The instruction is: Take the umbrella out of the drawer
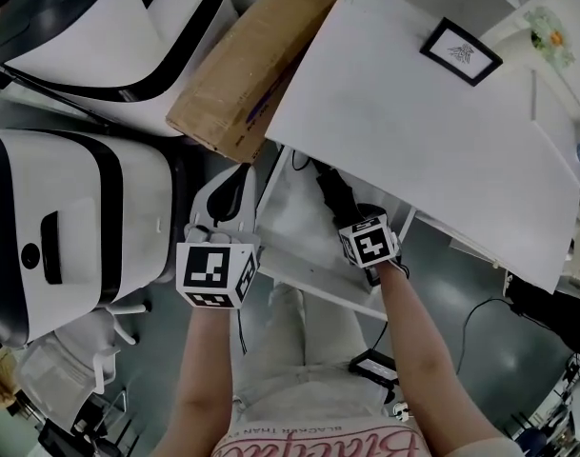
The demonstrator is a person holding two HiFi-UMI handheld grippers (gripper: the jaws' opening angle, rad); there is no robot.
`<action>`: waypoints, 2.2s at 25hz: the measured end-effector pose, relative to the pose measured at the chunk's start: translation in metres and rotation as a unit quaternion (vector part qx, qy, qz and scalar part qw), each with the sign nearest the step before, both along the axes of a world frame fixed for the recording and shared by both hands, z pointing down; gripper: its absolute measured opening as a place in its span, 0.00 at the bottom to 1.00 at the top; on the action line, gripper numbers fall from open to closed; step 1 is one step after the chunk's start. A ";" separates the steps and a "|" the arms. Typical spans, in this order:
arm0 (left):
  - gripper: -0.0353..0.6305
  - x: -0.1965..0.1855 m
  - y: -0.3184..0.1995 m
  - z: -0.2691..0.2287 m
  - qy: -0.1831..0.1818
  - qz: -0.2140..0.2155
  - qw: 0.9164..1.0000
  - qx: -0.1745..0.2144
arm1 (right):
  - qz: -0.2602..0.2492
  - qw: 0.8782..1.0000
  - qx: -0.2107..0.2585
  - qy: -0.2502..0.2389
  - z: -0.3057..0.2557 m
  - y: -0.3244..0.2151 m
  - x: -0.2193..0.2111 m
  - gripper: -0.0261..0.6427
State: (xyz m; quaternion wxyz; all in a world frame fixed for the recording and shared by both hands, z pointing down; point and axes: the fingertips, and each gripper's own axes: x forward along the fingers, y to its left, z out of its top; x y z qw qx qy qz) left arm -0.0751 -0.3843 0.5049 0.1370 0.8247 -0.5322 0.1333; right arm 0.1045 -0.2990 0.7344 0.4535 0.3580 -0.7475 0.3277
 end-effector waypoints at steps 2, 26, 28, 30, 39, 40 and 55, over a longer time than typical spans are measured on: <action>0.07 -0.002 0.001 0.005 0.000 -0.003 1.000 -0.003 | -0.006 1.000 -0.005 0.012 0.009 -0.001 -0.002 0.40; 0.07 -0.013 0.014 0.011 -0.011 -0.001 1.000 -0.007 | -0.041 0.994 -0.030 0.093 0.046 -0.007 0.000 0.40; 0.07 -0.014 0.014 0.008 -0.013 0.002 1.000 -0.004 | -0.050 0.994 -0.028 0.097 0.044 -0.005 0.000 0.40; 0.07 -0.015 0.014 0.005 -0.013 0.003 1.000 0.000 | -0.052 0.994 -0.022 0.095 0.039 -0.004 -0.001 0.39; 0.07 -0.014 0.020 -0.012 -0.006 0.008 1.000 0.012 | -0.064 0.994 -0.003 0.083 0.008 0.006 -0.011 0.39; 0.07 -0.014 0.021 -0.014 -0.004 0.008 1.000 0.013 | -0.064 0.995 0.000 0.082 0.003 0.007 -0.012 0.39; 0.07 -0.015 0.041 -0.062 0.011 0.009 0.999 0.050 | -0.086 0.992 0.042 0.077 -0.060 0.025 -0.020 0.39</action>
